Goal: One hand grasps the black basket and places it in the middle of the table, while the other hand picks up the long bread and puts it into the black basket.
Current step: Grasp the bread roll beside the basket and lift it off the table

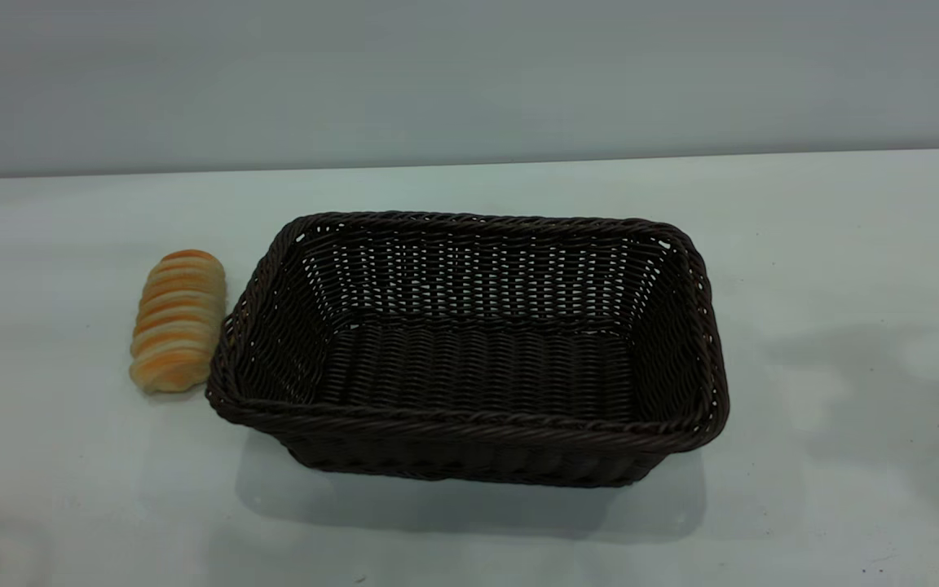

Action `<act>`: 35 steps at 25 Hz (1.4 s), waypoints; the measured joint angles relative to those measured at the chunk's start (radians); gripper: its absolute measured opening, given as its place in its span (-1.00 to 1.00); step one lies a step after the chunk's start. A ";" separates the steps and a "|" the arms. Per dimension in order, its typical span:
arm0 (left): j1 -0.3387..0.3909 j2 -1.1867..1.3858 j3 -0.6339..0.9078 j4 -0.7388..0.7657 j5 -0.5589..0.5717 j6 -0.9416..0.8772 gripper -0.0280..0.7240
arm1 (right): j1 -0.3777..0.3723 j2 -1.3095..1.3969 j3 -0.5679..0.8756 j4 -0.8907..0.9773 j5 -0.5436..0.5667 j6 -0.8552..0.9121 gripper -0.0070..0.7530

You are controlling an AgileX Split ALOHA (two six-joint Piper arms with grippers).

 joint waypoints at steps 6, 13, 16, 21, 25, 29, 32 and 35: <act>0.000 0.207 -0.025 -0.012 -0.067 -0.005 0.51 | 0.000 -0.186 0.119 0.009 0.005 0.000 0.24; 0.000 0.392 -0.034 -0.061 -0.231 0.004 0.51 | 0.000 -0.307 0.197 0.036 0.008 -0.009 0.23; 0.000 0.478 -0.036 -0.073 -0.295 0.028 0.51 | 0.000 -0.320 0.214 0.038 0.008 -0.014 0.23; 0.000 0.635 -0.120 -0.075 -0.328 0.063 0.51 | 0.000 -0.321 0.218 0.040 0.008 -0.016 0.23; 0.000 0.747 -0.227 -0.083 -0.332 0.123 0.51 | 0.000 -0.321 0.218 0.042 0.008 -0.019 0.23; 0.000 0.856 -0.361 -0.157 -0.295 0.269 0.51 | 0.000 -0.321 0.218 0.043 0.008 -0.019 0.23; 0.000 0.939 -0.463 -0.247 -0.255 0.399 0.51 | 0.000 -0.321 0.218 0.044 0.008 -0.019 0.23; 0.000 1.018 -0.549 -0.307 -0.239 0.474 0.51 | 0.000 -0.321 0.218 0.047 0.008 -0.019 0.23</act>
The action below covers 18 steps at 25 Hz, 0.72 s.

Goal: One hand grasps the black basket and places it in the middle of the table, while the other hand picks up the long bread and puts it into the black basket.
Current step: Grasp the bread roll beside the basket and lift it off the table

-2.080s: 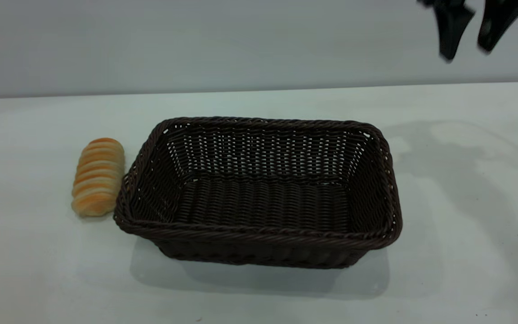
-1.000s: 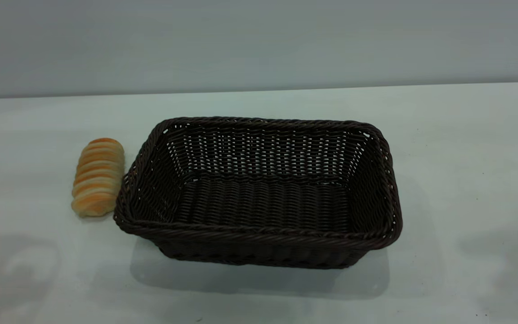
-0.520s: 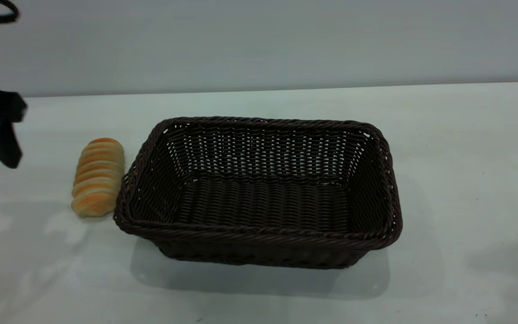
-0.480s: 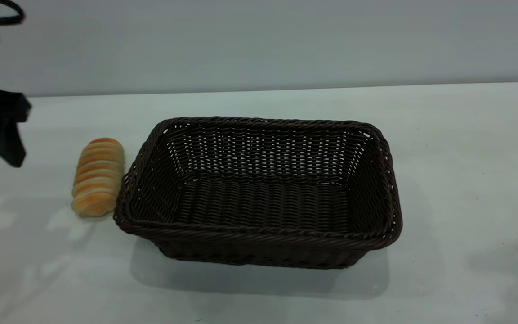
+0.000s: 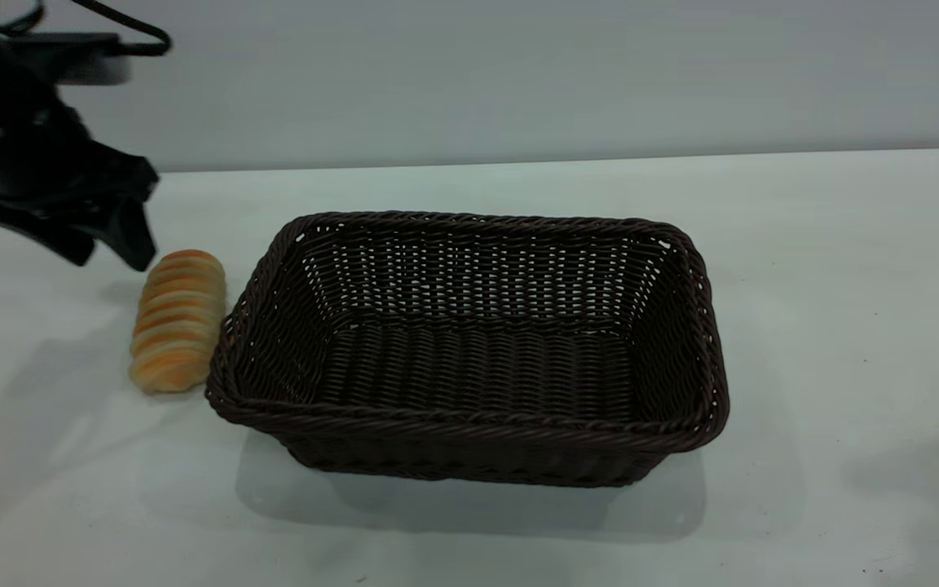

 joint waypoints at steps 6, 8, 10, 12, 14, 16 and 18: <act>0.000 0.143 -0.109 -0.011 -0.001 0.025 0.51 | 0.000 0.000 0.000 0.005 0.000 0.000 0.23; 0.000 0.181 -0.116 -0.011 -0.012 0.032 0.51 | 0.000 0.000 0.000 0.005 0.000 0.000 0.23; 0.000 0.216 -0.119 -0.016 -0.024 0.036 0.51 | 0.000 0.000 0.000 0.005 0.000 0.000 0.23; 0.000 0.232 -0.126 -0.020 -0.033 0.032 0.51 | 0.000 0.000 0.000 0.005 0.000 0.000 0.23; 0.000 0.238 -0.127 -0.023 -0.036 0.023 0.48 | 0.000 0.000 0.001 0.005 0.000 0.000 0.23; 0.000 0.240 -0.129 -0.023 -0.038 0.020 0.40 | 0.000 0.000 0.001 0.005 0.000 0.000 0.23; 0.000 0.240 -0.135 -0.023 -0.034 0.020 0.20 | 0.000 0.000 0.001 0.006 0.000 0.000 0.23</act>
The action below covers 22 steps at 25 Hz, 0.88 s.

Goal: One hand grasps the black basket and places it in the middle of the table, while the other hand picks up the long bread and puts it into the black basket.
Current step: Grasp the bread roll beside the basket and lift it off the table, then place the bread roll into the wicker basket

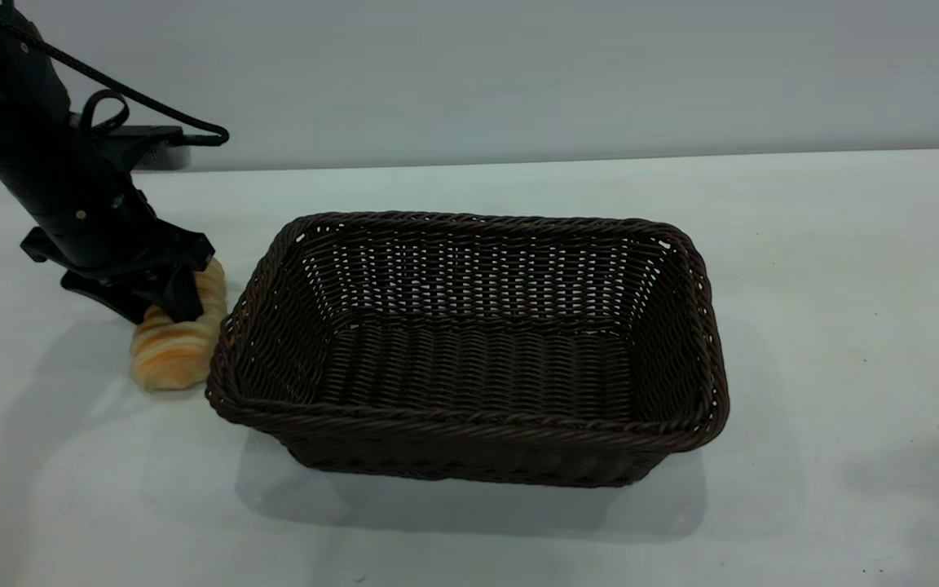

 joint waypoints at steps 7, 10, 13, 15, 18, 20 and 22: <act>0.000 0.016 -0.101 0.009 0.146 -0.003 -0.74 | 0.000 0.000 0.000 0.000 0.000 0.000 0.23; 0.000 0.022 -0.190 0.009 0.258 -0.011 -0.74 | 0.000 0.000 0.000 0.000 0.000 0.000 0.23; 0.000 0.024 -0.300 0.009 0.370 -0.052 -0.74 | 0.000 0.000 0.000 0.000 0.000 0.000 0.23; 0.000 0.024 -0.377 0.004 0.431 -0.081 -0.74 | 0.000 0.000 0.000 0.000 0.000 0.000 0.23; 0.000 0.017 -0.468 -0.038 0.507 -0.093 -0.75 | 0.000 0.000 0.000 0.000 0.000 0.000 0.23; -0.007 0.002 -0.511 -0.070 0.541 -0.092 -0.75 | 0.000 0.000 0.000 0.000 0.000 0.000 0.23; -0.022 -0.020 -0.539 -0.091 0.561 -0.080 -0.75 | 0.000 0.000 0.000 0.000 0.000 0.000 0.23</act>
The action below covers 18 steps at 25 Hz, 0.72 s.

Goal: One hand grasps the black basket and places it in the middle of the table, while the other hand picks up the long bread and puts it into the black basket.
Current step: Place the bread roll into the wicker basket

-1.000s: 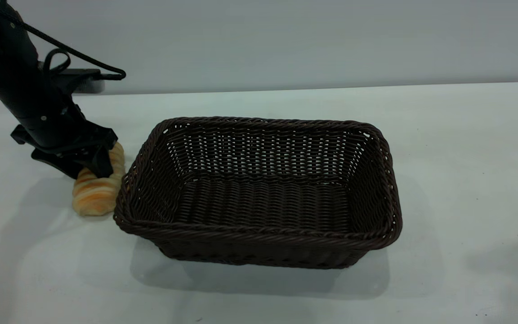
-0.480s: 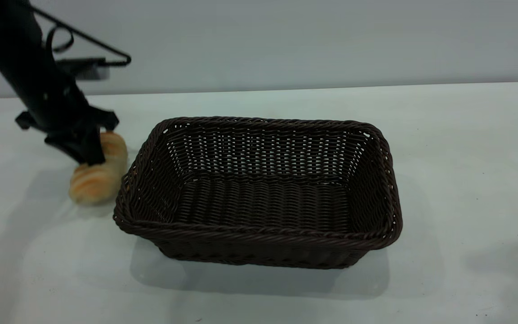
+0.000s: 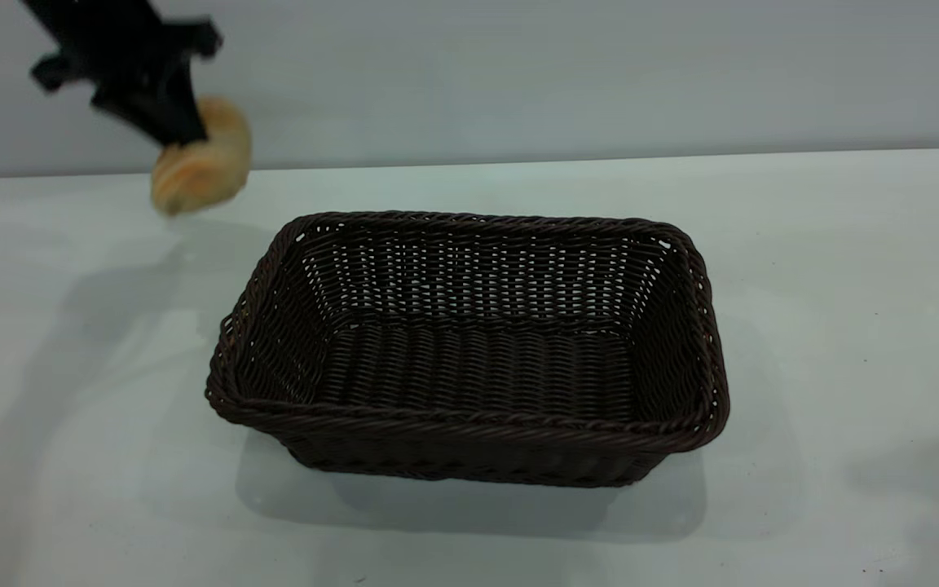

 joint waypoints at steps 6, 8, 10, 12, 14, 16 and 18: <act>-0.112 -0.076 -0.012 -0.004 0.045 0.062 -0.76 | 0.000 0.000 0.000 0.000 0.000 0.000 0.23; -0.154 -0.079 -0.013 -0.005 0.082 0.087 -0.76 | 0.000 0.000 0.000 0.000 0.000 -0.001 0.23; -0.194 -0.079 -0.013 -0.005 0.116 0.108 -0.76 | 0.000 0.000 0.000 0.000 0.000 -0.001 0.23; -0.234 -0.079 -0.013 -0.005 0.138 0.122 -0.76 | 0.000 0.000 0.000 0.000 0.000 -0.002 0.23; -0.267 -0.079 -0.013 -0.005 0.144 0.130 -0.76 | 0.000 0.000 0.000 0.000 0.000 -0.002 0.23; -0.300 -0.079 -0.013 -0.005 0.145 0.141 -0.76 | 0.000 0.000 0.000 0.000 0.000 -0.003 0.23; -0.325 -0.079 -0.013 -0.005 0.150 0.153 -0.76 | 0.000 0.000 0.000 0.000 0.000 -0.003 0.23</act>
